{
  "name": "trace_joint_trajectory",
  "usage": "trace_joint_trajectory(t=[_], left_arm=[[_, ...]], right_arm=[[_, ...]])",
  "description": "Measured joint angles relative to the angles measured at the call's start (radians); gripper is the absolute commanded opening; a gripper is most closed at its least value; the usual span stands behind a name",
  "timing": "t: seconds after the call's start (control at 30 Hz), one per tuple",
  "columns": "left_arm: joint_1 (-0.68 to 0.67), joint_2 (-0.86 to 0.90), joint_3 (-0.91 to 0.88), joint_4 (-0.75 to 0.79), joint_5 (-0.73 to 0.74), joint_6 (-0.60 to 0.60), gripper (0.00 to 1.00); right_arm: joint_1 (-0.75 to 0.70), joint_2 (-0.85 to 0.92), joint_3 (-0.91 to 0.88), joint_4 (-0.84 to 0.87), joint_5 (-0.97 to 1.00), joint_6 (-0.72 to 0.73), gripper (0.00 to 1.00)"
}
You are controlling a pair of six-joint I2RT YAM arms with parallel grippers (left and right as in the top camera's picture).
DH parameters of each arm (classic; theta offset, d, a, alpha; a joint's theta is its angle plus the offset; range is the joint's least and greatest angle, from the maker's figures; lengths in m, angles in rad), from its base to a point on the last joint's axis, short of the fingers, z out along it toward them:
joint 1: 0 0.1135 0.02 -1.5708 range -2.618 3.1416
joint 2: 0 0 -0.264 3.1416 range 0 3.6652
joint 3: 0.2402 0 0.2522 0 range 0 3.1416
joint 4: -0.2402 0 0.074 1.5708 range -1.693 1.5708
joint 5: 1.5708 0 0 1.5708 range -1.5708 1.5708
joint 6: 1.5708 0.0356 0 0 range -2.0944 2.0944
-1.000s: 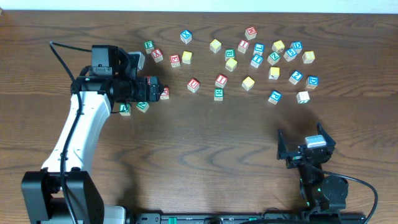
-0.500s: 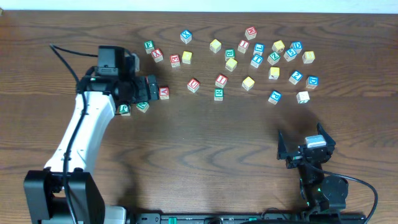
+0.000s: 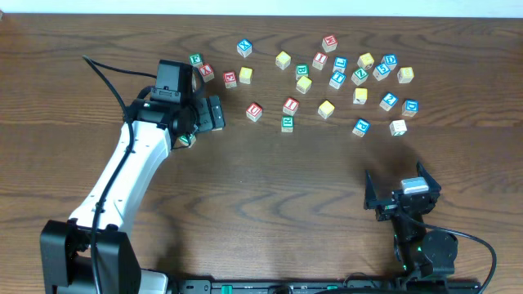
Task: Spell out AI2
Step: 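Move the left gripper forward over the red-lettered A block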
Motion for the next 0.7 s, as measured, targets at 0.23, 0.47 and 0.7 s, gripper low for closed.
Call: trace_joint_trajectory(t=[0.23,0.47,0.7], left_arm=[[-0.029,0.115,0.011,0.115,-0.021,-0.041,0.98],[-0.045,0.254,0.011,0.205,-0.026,-0.066,0.98],[-0.045,0.277,0.011,0.220,-0.028,-0.069,0.98]], right_arm=[[0.000,0.000,0.000,0.000,0.000,0.000,0.99],[0.000,0.000,0.000,0.000,0.000,0.000,0.99],[0.000,0.000,0.000,0.000,0.000,0.000,0.99]])
